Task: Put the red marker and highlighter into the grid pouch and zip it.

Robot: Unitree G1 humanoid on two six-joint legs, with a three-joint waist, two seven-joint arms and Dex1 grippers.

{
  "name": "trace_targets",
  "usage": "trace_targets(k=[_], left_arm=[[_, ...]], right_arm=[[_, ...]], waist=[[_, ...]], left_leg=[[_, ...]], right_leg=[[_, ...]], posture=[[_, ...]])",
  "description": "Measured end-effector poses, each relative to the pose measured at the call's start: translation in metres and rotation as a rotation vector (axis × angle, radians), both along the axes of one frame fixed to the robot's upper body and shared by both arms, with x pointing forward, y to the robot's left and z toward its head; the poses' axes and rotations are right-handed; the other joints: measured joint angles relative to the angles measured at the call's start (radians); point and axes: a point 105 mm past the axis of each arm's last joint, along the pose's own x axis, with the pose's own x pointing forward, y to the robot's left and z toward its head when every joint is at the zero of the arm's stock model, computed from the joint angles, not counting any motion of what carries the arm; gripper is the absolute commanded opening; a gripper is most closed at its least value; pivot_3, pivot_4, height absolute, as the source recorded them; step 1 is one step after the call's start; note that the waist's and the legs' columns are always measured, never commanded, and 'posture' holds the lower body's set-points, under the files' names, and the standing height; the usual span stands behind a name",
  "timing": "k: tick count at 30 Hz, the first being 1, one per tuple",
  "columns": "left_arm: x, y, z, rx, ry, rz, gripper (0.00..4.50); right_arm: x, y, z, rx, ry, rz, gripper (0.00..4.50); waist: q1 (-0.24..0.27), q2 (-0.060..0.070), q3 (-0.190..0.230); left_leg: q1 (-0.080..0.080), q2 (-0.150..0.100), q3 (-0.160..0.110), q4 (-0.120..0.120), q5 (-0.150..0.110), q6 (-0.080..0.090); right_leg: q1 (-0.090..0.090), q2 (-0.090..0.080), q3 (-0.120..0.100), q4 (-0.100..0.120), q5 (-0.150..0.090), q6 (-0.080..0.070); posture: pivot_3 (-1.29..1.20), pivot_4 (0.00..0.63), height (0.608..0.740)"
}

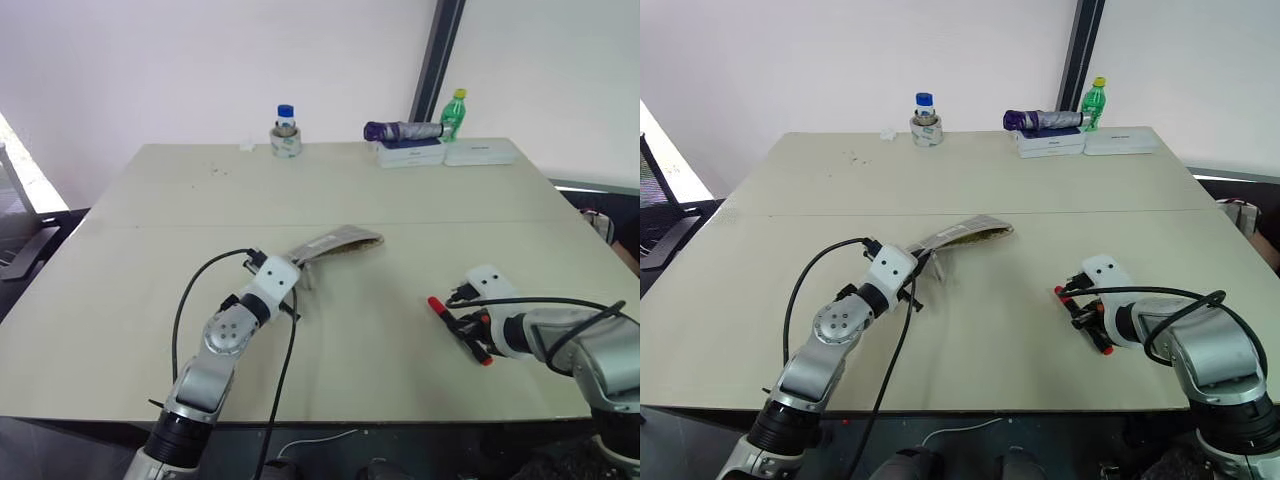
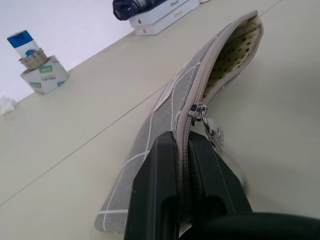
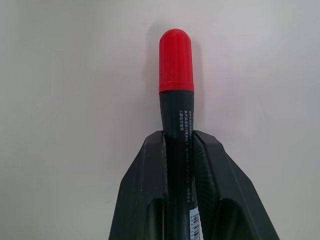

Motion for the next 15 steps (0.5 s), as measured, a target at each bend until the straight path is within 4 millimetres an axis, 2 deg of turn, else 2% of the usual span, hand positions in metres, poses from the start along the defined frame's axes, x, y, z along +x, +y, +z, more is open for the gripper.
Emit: trace_targets(k=[6,9,12,15], left_arm=[[0.0,-0.001,0.001,-0.006,-0.006,-0.005,0.0],[-0.001,-0.003,0.002,-0.005,-0.01,-0.02,0.0],[-0.003,-0.006,0.002,0.003,-0.011,-0.043,0.0],[-0.005,-0.01,0.002,0.013,-0.015,-0.062,0.0]], right_arm=[[0.015,0.022,0.014,-0.079,-0.16,0.205,0.21],[0.025,0.047,0.04,-0.143,-0.309,0.409,0.21],[0.036,0.066,0.068,-0.226,-0.438,0.531,0.21],[0.042,0.075,0.068,-0.277,-0.452,0.591,0.21]], waist=[[0.0,0.0,0.0],[-0.003,0.0,0.0],[-0.002,0.0,0.0],[0.003,0.0,0.0]], left_leg=[[0.0,0.0,0.0,0.0,0.0,-0.001],[0.0,0.0,0.0,0.0,0.001,-0.001],[0.0,0.0,0.0,0.0,0.001,-0.001],[0.0,0.0,0.0,0.0,0.001,-0.001]], right_leg=[[0.0,0.0,0.0,0.0,0.0,0.0],[0.0,0.0,0.0,0.0,0.0,0.001],[0.0,0.0,0.0,0.0,0.0,0.001],[0.001,0.0,0.0,-0.002,0.0,0.001]], posture=[[0.0,0.15,0.74],[0.0,0.15,0.74],[0.0,0.15,0.74],[0.0,0.15,0.74]])
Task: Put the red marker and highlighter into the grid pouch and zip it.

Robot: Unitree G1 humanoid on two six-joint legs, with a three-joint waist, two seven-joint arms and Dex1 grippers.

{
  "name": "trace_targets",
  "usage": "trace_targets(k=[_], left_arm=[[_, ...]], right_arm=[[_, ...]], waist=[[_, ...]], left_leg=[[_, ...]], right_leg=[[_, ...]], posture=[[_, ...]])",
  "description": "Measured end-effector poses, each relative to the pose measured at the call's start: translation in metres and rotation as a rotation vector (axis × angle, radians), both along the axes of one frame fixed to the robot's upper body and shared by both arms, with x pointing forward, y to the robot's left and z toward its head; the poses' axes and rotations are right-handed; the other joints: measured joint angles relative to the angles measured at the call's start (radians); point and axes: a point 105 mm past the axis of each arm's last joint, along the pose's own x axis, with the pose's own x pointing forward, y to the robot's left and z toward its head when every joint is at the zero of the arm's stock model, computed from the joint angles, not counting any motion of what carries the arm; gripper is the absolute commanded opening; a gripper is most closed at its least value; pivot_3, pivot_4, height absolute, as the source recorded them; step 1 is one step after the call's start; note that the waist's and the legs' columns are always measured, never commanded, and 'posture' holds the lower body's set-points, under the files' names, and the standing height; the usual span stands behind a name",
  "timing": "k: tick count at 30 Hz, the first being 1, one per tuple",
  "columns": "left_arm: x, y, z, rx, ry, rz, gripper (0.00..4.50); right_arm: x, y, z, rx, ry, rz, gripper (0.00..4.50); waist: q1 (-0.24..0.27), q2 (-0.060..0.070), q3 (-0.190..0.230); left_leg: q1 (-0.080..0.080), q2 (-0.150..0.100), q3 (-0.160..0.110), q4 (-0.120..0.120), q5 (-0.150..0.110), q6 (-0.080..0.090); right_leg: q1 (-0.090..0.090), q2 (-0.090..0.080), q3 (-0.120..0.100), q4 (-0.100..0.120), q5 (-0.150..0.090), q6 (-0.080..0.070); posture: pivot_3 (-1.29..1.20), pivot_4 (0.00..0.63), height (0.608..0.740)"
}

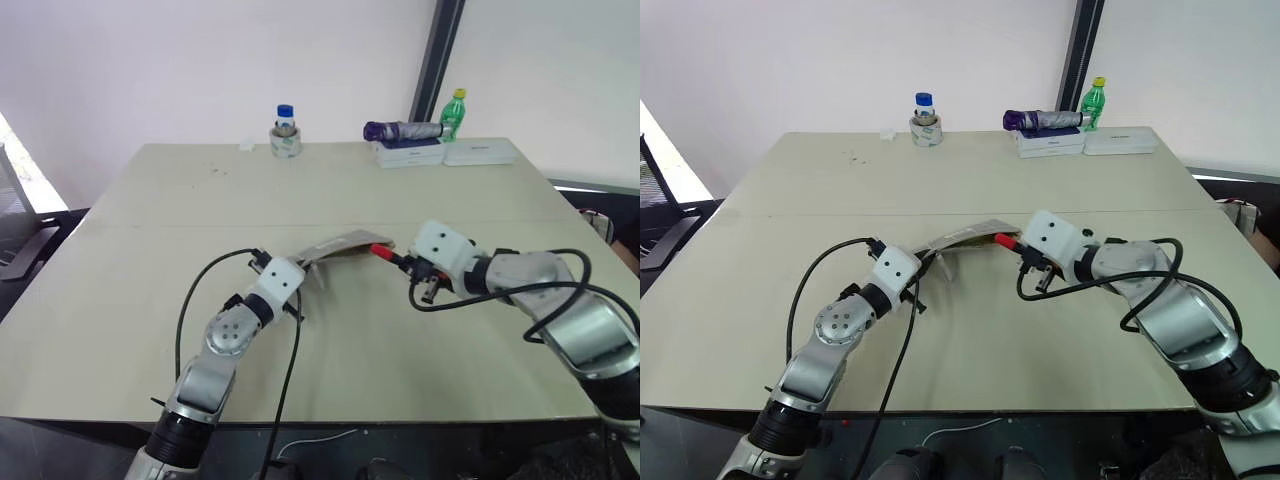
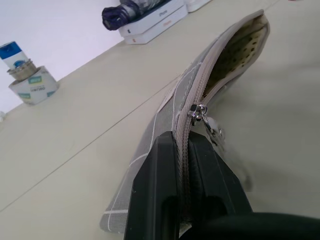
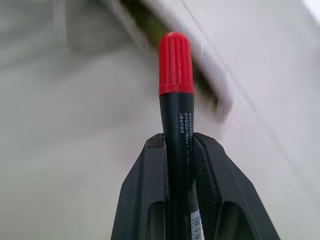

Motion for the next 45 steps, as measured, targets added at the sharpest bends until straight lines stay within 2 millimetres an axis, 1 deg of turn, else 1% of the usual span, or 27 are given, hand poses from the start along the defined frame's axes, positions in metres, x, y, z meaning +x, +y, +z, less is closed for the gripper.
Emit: trace_targets(k=[3,5,11,16,19,23,26,28,30,33,37,41,43,45], left_arm=[[-0.002,-0.001,-0.001,0.009,0.0,-0.009,0.0],[-0.003,-0.002,-0.001,0.011,-0.001,-0.015,0.0],[-0.006,-0.003,-0.001,0.031,-0.019,-0.031,0.0],[-0.01,-0.006,-0.001,0.057,-0.029,-0.059,0.0],[-0.013,-0.011,-0.004,0.074,-0.024,-0.093,0.0],[-0.016,-0.014,-0.005,0.088,-0.016,-0.124,0.0],[-0.019,-0.018,-0.004,0.09,-0.013,-0.152,0.0],[-0.021,-0.021,-0.005,0.094,-0.006,-0.174,0.0],[-0.024,-0.025,-0.006,0.099,0.001,-0.198,0.0],[-0.027,-0.028,-0.004,0.097,0.004,-0.219,0.0],[-0.029,-0.031,-0.002,0.052,0.028,-0.226,0.0],[-0.029,-0.031,-0.003,0.047,0.044,-0.229,0.0],[-0.028,-0.031,-0.003,0.039,0.051,-0.228,0.0],[-0.028,-0.03,-0.003,0.034,0.056,-0.227,0.0]], right_arm=[[0.003,0.002,-0.013,-0.073,0.016,0.029,0.21],[0.005,0.002,-0.017,-0.099,0.015,0.034,0.21],[0.016,-0.003,-0.016,-0.177,-0.027,0.027,0.21],[0.017,-0.003,-0.017,-0.22,-0.048,0.047,0.21],[0.02,-0.003,-0.019,-0.287,-0.074,0.07,0.21],[0.021,-0.002,-0.021,-0.358,-0.104,0.107,0.21],[0.022,0.004,-0.018,-0.4,-0.135,0.144,0.21],[0.022,0.012,-0.016,-0.416,-0.16,0.182,0.21],[0.02,0.022,-0.017,-0.425,-0.178,0.226,0.21],[0.018,0.031,-0.019,-0.43,-0.182,0.265,0.21],[0.016,0.037,-0.021,-0.445,-0.184,0.303,0.21],[0.014,0.041,-0.022,-0.445,-0.187,0.331,0.21],[0.013,0.043,-0.022,-0.442,-0.188,0.344,1.26],[0.012,0.046,-0.022,-0.437,-0.192,0.358,2.15]], waist=[[-0.002,0.0,0.0],[-0.003,0.0,0.0],[-0.004,0.0,0.0],[-0.003,0.0,0.0],[-0.004,0.0,0.0],[-0.004,0.0,0.0],[-0.005,0.0,0.0],[-0.005,0.0,0.0],[-0.005,0.0,0.0],[-0.004,0.0,0.0],[-0.004,0.0,0.0],[-0.005,0.0,0.0],[-0.005,0.0,0.0],[-0.005,0.0,0.0]], left_leg=[[0.0,0.0,0.0,0.0,0.0,0.0],[0.0,0.0,0.0,0.0,0.0,0.0],[0.0,0.0,0.0,0.0,0.0,0.0],[0.0,0.0,0.0,0.0,0.0,0.0],[0.0,0.0,0.0,0.0,0.0,0.0],[0.0,0.0,0.0,0.0,0.0,0.0],[0.0,0.0,0.0,0.0,0.0,0.0],[0.0,0.0,0.0,0.0,0.0,0.0],[0.0,0.0,0.0,0.0,0.0,0.0],[0.0,0.0,0.0,0.0,0.0,0.0],[0.0,0.0,0.0,0.0,0.0,0.0],[0.0,0.0,0.0,0.0,0.0,0.0],[0.0,0.0,0.0,0.0,0.0,0.0],[0.0,0.0,0.0,0.0,0.0,0.0]], right_leg=[[0.0,0.0,0.0,-0.001,0.0,0.0],[0.0,0.0,0.0,0.0,0.0,0.0],[-0.001,0.0,0.0,0.0,0.0,0.0],[-0.001,0.0,0.0,0.0,0.0,0.0],[-0.001,0.0,0.0,0.0,0.0,0.0],[-0.001,0.0,0.0,0.0,0.0,0.0],[-0.001,0.0,0.0,0.0,0.0,0.0],[-0.001,0.0,0.0,0.0,0.0,0.0],[-0.001,0.0,0.0,0.0,0.0,0.0],[-0.001,0.0,0.0,0.0,0.0,0.0],[0.0,0.0,0.0,0.0,0.0,0.0],[-0.001,0.0,0.0,0.0,0.0,0.0],[-0.001,0.0,0.0,0.0,0.0,0.0],[-0.001,0.0,0.0,0.0,0.0,0.0]], posture=[[0.0,0.15,0.74],[0.0,0.15,0.74],[0.0,0.15,0.74],[0.0,0.15,0.74],[0.0,0.15,0.74],[0.0,0.15,0.74],[0.0,0.15,0.74],[0.0,0.15,0.74],[0.0,0.15,0.74],[0.0,0.15,0.74],[0.0,0.15,0.74],[0.0,0.15,0.74],[0.0,0.15,0.74],[0.0,0.15,0.74]])
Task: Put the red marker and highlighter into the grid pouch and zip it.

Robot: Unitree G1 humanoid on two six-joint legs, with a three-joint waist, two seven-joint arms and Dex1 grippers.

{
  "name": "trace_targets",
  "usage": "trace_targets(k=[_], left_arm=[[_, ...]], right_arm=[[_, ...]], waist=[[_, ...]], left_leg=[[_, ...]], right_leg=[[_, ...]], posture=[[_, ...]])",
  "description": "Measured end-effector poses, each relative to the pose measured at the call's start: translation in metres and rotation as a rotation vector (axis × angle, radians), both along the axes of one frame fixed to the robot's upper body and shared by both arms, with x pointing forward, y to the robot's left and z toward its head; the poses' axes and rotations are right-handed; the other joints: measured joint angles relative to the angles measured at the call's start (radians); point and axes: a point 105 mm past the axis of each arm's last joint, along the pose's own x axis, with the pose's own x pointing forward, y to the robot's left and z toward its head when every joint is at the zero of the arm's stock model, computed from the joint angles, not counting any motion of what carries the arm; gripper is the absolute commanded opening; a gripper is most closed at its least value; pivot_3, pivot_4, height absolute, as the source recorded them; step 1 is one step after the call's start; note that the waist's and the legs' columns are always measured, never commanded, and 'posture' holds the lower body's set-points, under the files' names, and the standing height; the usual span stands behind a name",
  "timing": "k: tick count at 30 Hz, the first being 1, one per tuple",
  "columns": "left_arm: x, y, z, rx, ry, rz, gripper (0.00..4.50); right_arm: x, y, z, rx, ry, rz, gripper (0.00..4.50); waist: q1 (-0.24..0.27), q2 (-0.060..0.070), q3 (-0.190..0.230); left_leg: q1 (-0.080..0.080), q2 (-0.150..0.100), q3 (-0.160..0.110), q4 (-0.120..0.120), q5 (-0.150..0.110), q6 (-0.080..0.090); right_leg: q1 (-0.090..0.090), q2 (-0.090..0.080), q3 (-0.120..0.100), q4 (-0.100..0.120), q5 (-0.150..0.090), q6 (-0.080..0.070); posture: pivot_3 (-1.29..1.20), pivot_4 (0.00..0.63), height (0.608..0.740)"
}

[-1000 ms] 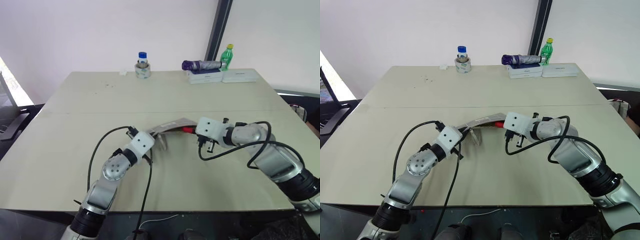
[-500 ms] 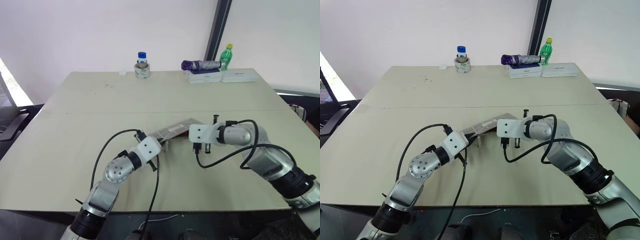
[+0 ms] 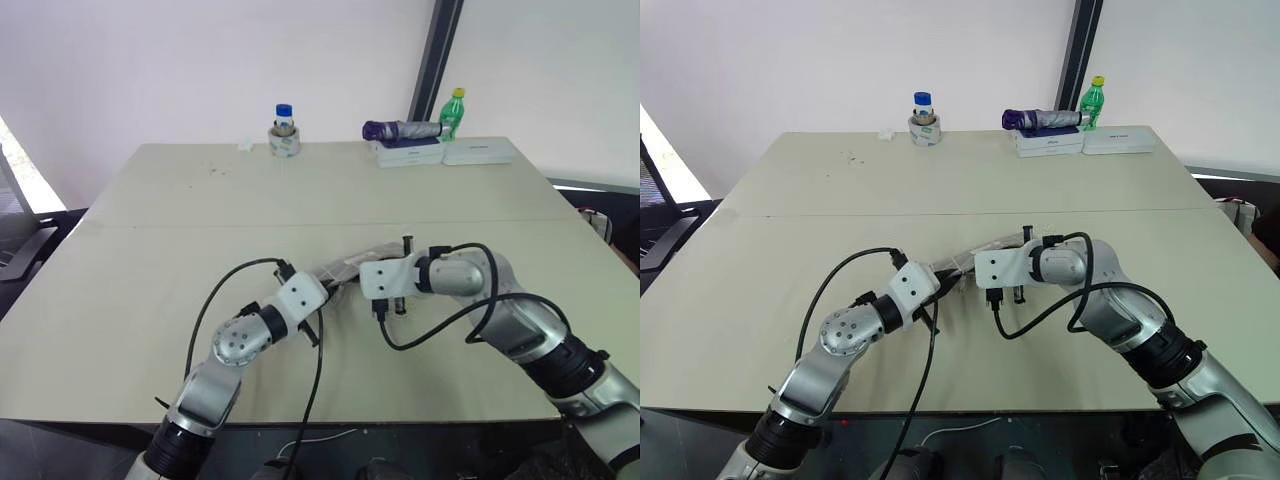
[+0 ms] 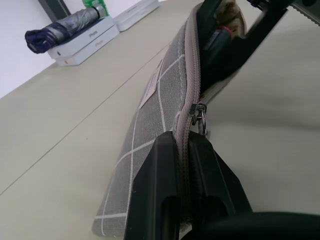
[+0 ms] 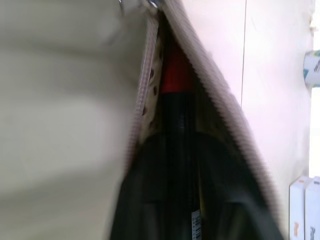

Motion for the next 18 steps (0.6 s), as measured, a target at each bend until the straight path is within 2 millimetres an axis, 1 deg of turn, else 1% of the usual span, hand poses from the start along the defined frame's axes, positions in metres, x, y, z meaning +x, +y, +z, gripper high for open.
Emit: trace_targets(k=[2,4,10,13,18], left_arm=[[0.0,0.0,0.0,-0.003,0.005,0.005,0.0],[0.001,0.0,0.002,-0.014,0.011,0.015,0.0],[0.006,0.005,0.005,-0.089,0.065,0.066,0.0],[0.008,0.008,0.006,-0.107,0.083,0.081,0.0],[0.012,0.011,0.008,-0.128,0.098,0.102,0.0]], right_arm=[[0.0,0.002,0.002,0.004,-0.008,0.013,3.24],[0.001,0.001,0.005,0.016,-0.018,0.014,4.22],[0.001,0.0,0.019,0.115,-0.002,0.007,4.22],[-0.001,-0.002,0.024,0.153,0.02,0.014,4.22],[-0.007,-0.005,0.041,0.219,0.024,0.031,4.22]], waist=[[0.0,0.0,0.0],[0.0,0.0,0.0],[0.0,0.0,0.0],[0.0,0.0,0.0],[0.0,0.0,0.0]], left_leg=[[0.0,0.0,0.0,0.0,0.0,0.0],[0.0,0.0,0.0,0.0,0.0,0.0],[0.0,0.0,0.0,0.0,0.0,0.0],[0.0,0.0,0.0,0.0,0.0,0.0],[0.0,0.0,0.0,0.0,0.0,0.0]], right_leg=[[0.0,0.0,0.0,0.0,0.0,0.0],[0.0,0.0,0.0,0.0,0.0,0.0],[0.0,0.0,0.0,0.0,0.0,0.0],[0.0,0.0,0.0,0.0,0.0,0.0],[0.001,0.0,0.0,0.0,0.0,0.0]], posture=[[0.0,0.15,0.74],[0.0,0.15,0.74],[0.0,0.15,0.74],[0.0,0.15,0.74],[0.0,0.15,0.74]])
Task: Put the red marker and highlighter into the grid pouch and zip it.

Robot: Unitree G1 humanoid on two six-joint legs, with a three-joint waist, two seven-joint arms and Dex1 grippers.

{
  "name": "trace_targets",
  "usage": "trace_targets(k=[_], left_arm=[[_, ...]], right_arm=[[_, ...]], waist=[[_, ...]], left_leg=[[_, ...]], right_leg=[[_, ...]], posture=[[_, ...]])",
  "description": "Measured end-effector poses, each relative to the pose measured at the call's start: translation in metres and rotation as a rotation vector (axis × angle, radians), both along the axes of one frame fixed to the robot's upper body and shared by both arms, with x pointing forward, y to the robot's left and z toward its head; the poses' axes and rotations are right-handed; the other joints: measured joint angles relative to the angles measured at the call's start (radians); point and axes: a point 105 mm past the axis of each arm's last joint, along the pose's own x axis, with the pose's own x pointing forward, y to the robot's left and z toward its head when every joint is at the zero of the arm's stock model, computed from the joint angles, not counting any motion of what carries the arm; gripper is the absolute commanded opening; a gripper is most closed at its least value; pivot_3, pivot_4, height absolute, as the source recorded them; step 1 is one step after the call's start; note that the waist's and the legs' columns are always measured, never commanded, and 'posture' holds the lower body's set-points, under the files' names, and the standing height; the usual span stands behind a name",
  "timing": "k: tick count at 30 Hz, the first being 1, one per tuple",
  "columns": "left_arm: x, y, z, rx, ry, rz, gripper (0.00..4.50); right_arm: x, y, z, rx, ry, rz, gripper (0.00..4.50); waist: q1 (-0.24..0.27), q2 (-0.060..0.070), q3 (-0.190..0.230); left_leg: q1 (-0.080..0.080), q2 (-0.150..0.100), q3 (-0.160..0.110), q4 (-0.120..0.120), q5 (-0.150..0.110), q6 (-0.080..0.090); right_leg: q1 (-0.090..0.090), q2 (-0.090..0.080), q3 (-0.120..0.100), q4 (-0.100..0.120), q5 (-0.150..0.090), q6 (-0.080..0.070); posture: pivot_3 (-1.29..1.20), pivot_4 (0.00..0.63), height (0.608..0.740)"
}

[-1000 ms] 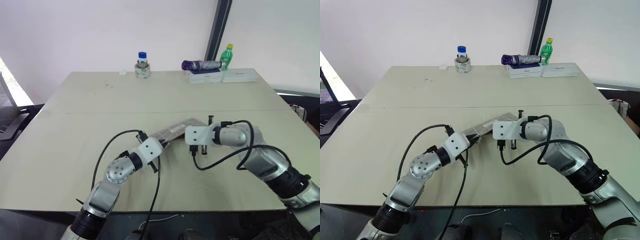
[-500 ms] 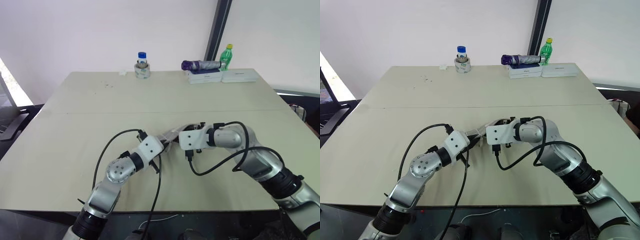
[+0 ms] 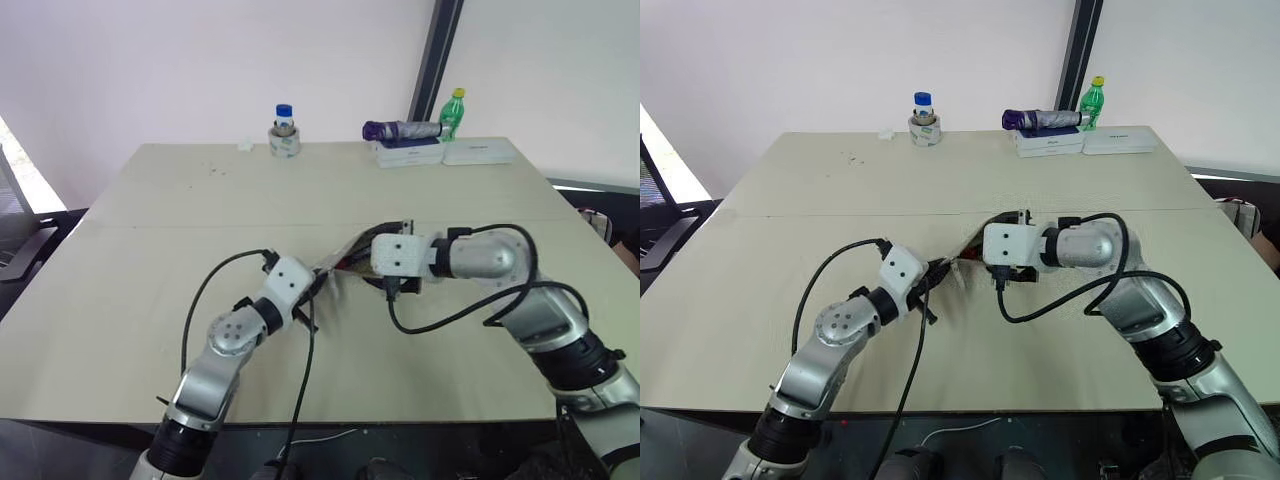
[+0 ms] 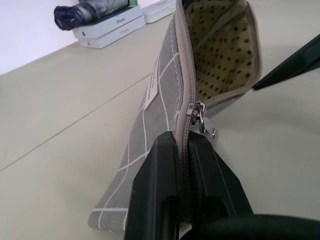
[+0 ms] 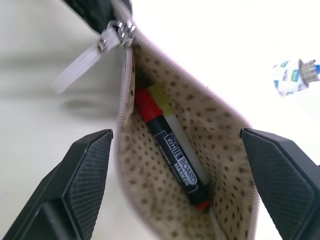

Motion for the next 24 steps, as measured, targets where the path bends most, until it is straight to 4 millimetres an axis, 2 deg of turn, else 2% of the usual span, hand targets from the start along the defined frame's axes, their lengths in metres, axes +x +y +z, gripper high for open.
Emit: trace_targets(k=[9,10,12,17,22,24], left_arm=[[0.003,0.0,0.0,-0.021,0.037,0.0,0.0],[0.003,0.001,0.001,-0.024,0.038,0.0,0.0],[0.005,0.002,0.002,-0.036,0.045,0.007,0.0],[0.009,0.004,0.007,-0.059,0.052,0.024,0.0],[0.012,0.004,0.01,-0.102,0.084,0.03,0.0],[0.013,0.003,0.012,-0.163,0.12,0.032,0.0]], right_arm=[[0.002,-0.004,0.011,0.101,-0.001,-0.032,4.22],[0.002,-0.003,0.011,0.111,0.005,-0.034,4.37],[0.002,-0.002,0.013,0.133,0.023,-0.033,4.37],[0.003,-0.008,0.03,0.218,0.035,-0.059,4.37],[-0.009,-0.011,0.042,0.351,0.109,-0.069,4.37],[-0.019,-0.009,0.035,0.414,0.198,-0.067,4.37]], waist=[[0.0,0.0,0.0],[0.0,0.0,0.0],[0.0,0.0,0.0],[0.001,0.0,0.0],[0.001,0.0,0.0],[0.002,0.0,0.0]], left_leg=[[0.0,0.0,0.0,0.0,0.0,0.0],[0.0,0.0,0.0,0.0,0.0,0.0],[0.0,0.0,0.0,0.0,0.0,0.0],[0.0,0.0,0.0,0.0,0.0,0.0],[0.0,0.0,0.0,0.0,0.0,0.0],[0.0,0.0,-0.001,0.0,0.0,0.0]], right_leg=[[0.0,0.0,0.0,0.0,0.0,0.0],[0.0,0.0,0.0,0.0,0.0,0.0],[0.0,0.0,0.0,0.0,0.0,0.0],[0.0,0.0,0.0,0.0,0.0,0.0],[0.0,0.0,0.0,0.0,0.0,0.0],[0.0,0.0,0.0,0.0,0.0,0.0]], posture=[[0.0,0.15,0.74],[0.0,0.15,0.74],[0.0,0.15,0.74],[0.0,0.15,0.74],[0.0,0.15,0.74],[0.0,0.15,0.74]])
